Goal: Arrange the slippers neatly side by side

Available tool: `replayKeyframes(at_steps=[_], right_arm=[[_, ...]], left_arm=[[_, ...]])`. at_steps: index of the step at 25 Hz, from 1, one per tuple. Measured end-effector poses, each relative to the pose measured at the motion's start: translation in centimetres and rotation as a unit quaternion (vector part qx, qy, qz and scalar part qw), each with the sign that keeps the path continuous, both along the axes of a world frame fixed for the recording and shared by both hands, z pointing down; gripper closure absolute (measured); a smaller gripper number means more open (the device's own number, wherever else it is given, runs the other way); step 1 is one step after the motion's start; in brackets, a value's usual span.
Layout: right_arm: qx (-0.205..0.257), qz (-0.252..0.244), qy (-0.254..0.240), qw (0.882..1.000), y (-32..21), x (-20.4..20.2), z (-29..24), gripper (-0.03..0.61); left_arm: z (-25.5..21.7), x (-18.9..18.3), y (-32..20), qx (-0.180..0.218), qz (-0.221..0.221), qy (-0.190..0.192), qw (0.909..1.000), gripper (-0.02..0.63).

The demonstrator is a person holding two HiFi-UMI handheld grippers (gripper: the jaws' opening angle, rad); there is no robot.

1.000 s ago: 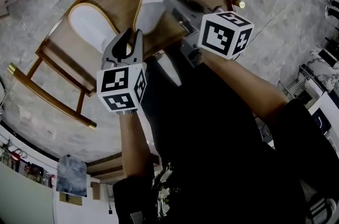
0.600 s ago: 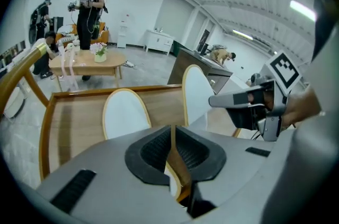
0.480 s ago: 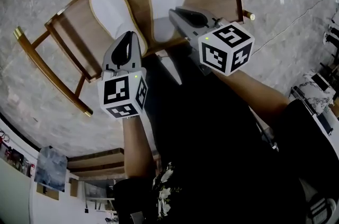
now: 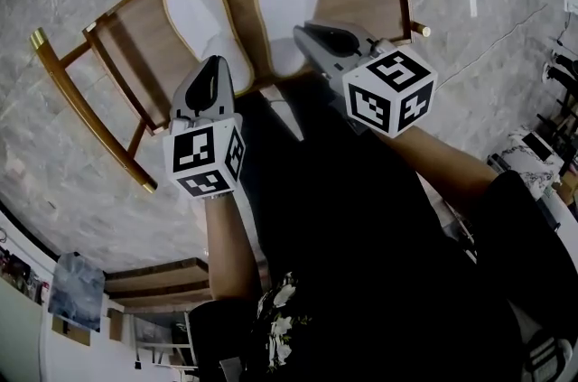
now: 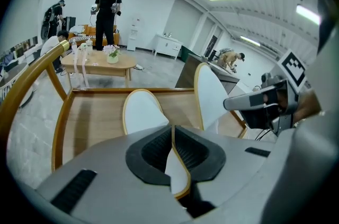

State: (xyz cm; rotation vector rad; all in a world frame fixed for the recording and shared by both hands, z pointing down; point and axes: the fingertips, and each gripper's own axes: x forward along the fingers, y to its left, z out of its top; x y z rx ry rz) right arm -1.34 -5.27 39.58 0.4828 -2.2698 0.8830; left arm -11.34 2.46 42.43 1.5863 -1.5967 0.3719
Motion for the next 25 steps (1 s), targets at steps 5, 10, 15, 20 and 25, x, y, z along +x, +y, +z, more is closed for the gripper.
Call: replayKeyframes(at_steps=[5, 10, 15, 20, 25], right_arm=[[-0.013, -0.002, 0.017, 1.0, 0.5, -1.1, 2.9, 0.571], [-0.017, -0.004, 0.026, 1.0, 0.6, -3.0, 5.5, 0.571], [-0.009, -0.004, 0.028, 1.0, -0.7, -4.7, 7.1, 0.571], [-0.004, -0.024, 0.038, 0.999, -1.4, -5.8, 7.9, 0.571], [0.0, -0.056, 0.054, 0.997, -1.4, -4.5, 8.0, 0.571]], left_arm=[[0.0, -0.4, 0.1, 0.003, 0.008, -0.011, 0.9999, 0.594], [0.5, -0.8, 0.4, 0.004, 0.014, -0.004, 0.9999, 0.594], [1.2, -1.0, 0.8, -0.004, 0.016, 0.007, 0.9998, 0.594], [2.2, -0.9, 1.0, -0.016, 0.025, 0.018, 0.9994, 0.594], [3.1, 1.3, 0.7, -0.027, 0.052, 0.032, 0.9978, 0.594]])
